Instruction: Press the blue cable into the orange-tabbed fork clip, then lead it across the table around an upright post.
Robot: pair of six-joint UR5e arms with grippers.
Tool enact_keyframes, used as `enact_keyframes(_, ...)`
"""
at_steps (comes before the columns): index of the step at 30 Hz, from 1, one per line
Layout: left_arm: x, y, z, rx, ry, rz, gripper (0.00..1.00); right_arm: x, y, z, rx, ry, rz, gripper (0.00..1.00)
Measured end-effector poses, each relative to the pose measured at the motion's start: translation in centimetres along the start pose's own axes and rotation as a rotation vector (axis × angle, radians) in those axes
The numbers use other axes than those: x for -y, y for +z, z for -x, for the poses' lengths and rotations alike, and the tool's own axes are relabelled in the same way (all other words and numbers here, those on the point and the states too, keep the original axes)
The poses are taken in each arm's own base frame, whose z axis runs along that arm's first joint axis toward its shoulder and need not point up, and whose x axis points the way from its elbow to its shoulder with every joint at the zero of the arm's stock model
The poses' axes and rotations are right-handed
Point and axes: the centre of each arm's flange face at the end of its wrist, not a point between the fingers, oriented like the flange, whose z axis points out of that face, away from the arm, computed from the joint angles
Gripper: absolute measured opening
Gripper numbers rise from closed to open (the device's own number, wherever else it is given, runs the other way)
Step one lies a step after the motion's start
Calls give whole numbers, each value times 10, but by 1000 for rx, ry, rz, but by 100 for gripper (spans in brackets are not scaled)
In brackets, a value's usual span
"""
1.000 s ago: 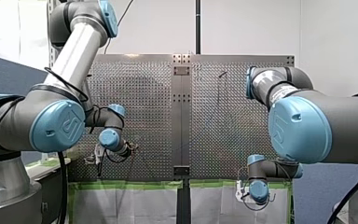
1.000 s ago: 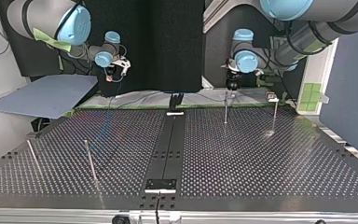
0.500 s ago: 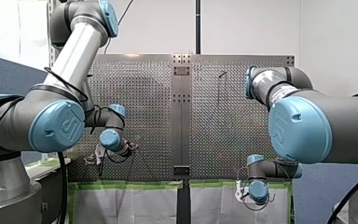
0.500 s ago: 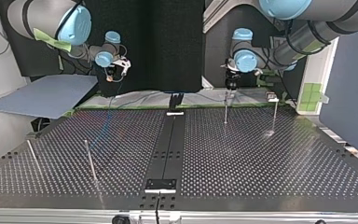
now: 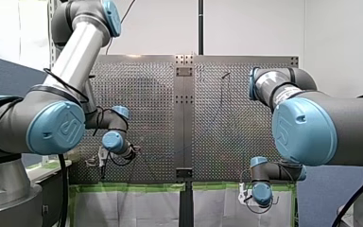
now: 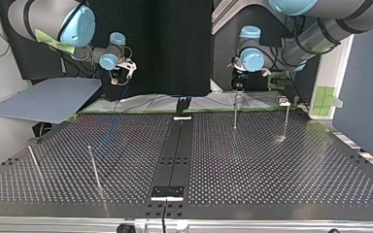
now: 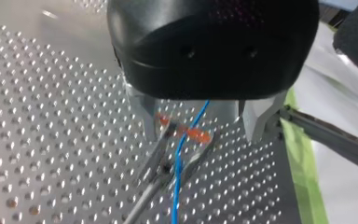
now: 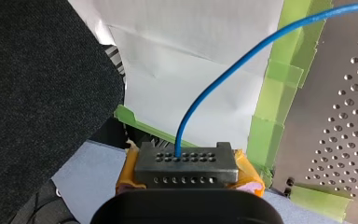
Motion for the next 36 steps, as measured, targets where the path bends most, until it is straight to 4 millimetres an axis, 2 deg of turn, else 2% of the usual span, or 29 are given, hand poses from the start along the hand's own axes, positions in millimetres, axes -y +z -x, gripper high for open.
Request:
enact_keyframes(6,17,-23,0,41,-17,-8,89,0,0,0,3,-2,0,0)
enact_keyframes(16,47,-75,5,141,-104,-32,91,2,-1,0,3,-4,-3,0)
enact_keyframes(28,68,-142,3,218,-185,-60,91,5,-2,1,3,-5,-7,0)
enact_keyframes(36,75,-190,-1,264,-206,-77,91,5,-2,0,2,-5,-6,0)
